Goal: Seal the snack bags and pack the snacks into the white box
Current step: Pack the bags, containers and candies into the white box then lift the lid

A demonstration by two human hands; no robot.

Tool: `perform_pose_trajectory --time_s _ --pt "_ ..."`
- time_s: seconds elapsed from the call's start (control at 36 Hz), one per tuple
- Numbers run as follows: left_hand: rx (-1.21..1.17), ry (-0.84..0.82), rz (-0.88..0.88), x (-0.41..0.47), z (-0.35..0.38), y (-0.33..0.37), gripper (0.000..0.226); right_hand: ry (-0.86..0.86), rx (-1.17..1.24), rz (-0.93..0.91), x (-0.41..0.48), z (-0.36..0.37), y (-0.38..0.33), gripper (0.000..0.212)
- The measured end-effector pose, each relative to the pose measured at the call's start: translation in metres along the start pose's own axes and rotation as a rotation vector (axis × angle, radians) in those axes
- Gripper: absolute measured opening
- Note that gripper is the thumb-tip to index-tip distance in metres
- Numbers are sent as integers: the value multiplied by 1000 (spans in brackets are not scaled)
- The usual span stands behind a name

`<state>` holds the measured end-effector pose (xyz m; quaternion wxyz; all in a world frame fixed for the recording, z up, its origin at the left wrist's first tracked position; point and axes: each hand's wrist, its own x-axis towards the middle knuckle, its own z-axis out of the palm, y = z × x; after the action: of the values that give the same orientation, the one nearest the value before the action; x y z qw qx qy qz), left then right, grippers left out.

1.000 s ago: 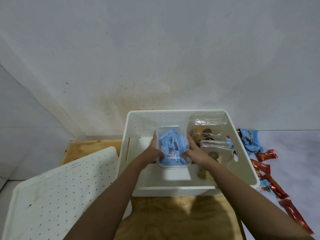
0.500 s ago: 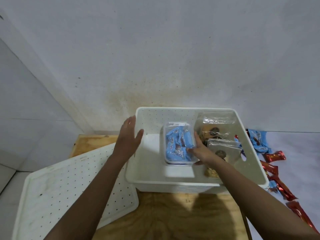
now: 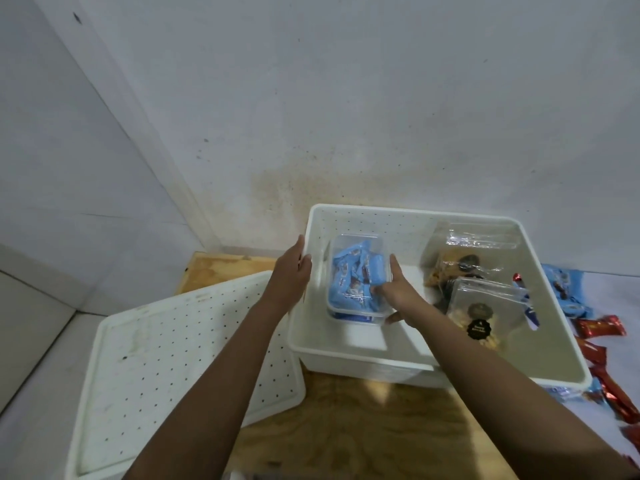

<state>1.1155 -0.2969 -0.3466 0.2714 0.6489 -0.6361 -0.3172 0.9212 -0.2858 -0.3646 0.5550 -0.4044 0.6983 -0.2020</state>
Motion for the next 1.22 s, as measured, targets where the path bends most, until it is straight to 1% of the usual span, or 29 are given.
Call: perform_pose_trajectory --time_s 0.14,0.19,0.28,0.36,0.39,0.42,0.44,0.47,0.58,0.67,0.78,0.86,0.92,0.97,1.06,1.08,1.14,1.19,1.22 --pt "-14 -3 -18 -1 -1 2 42 -15 -59 -65 3 25 -10 86" --pt "2 -9 -2 -5 -2 7 38 -10 -68 -58 4 27 -10 88" --pt "71 -7 7 -5 -2 15 38 -31 -65 -88 -5 20 -11 89" --pt "171 15 -5 -4 -3 24 29 -44 -108 -166 -18 7 -11 78" --pt "202 34 22 -5 -2 26 28 -48 -110 -185 -23 2 -11 75" --pt "241 42 56 -6 0 28 34 -40 -106 -193 -27 -3 -12 75" --pt "281 45 104 -6 3 31 40 -23 -99 -202 -32 -9 -12 77" --pt "280 37 117 -8 5 38 44 5 -95 -220 -37 -16 -12 77" --pt "186 3 130 -7 28 79 50 179 -93 -349 -64 -59 -11 70" --pt "137 -12 267 -12 59 118 51 351 -45 -425 -87 -103 1 65" --pt "61 -97 415 -34 114 170 50 561 -25 -441 -118 -164 48 57" --pt "-17 -203 535 -71 158 204 47 718 -27 -364 -136 -201 101 52" --pt "-53 -269 626 -101 186 219 45 785 -55 -322 -147 -217 141 50" --pt "-71 -339 681 -133 214 222 47 801 -82 -295 -154 -225 183 51" --pt "-64 -493 659 -181 258 202 49 789 -157 -181 -156 -229 251 53" --pt "-14 -552 651 -195 274 188 50 771 -192 -149 -157 -228 272 54" --pt "130 -602 663 -217 301 160 55 729 -266 -118 -159 -221 307 56" --pt "322 -596 672 -231 330 136 61 690 -346 -115 -159 -217 336 59" --pt "404 -583 644 -234 342 128 64 668 -392 -120 -158 -216 347 62"
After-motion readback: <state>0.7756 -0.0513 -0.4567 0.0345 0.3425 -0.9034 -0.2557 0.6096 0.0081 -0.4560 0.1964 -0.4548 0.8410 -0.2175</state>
